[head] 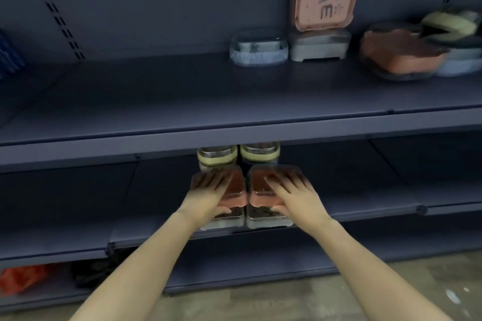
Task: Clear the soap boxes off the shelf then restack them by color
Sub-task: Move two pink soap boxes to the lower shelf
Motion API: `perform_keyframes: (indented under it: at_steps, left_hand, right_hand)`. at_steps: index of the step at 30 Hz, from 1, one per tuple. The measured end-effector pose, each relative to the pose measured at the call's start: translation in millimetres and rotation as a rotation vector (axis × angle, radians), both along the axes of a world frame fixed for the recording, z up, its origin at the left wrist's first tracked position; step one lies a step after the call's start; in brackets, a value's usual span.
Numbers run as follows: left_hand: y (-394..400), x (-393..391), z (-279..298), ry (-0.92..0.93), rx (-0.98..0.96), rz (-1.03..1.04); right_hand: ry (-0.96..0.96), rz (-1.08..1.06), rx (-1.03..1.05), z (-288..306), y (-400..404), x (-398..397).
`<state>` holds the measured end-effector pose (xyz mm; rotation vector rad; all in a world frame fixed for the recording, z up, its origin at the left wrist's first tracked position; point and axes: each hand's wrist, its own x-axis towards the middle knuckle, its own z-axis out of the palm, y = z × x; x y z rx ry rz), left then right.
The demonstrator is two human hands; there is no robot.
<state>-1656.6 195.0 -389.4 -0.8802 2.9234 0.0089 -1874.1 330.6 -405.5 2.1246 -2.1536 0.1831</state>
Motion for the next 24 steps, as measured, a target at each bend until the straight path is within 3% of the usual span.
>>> perform_keyframes:
  at_steps: [13, 20, 24]
  left_hand:
    - [-45.9, -22.7, -60.7, -0.008, 0.003, 0.028]
    - [-64.3, -38.3, -64.8, -0.011, 0.009, 0.064]
    - [-64.3, -42.7, -60.5, -0.089, -0.102, 0.12]
  right_hand:
    - [0.003, 0.054, -0.071, -66.3, -55.6, -24.9]
    - [-0.013, -0.005, 0.068, -66.6, -76.0, -33.9]
    - [0.07, -0.017, 0.102, -61.2, -79.1, -33.6]
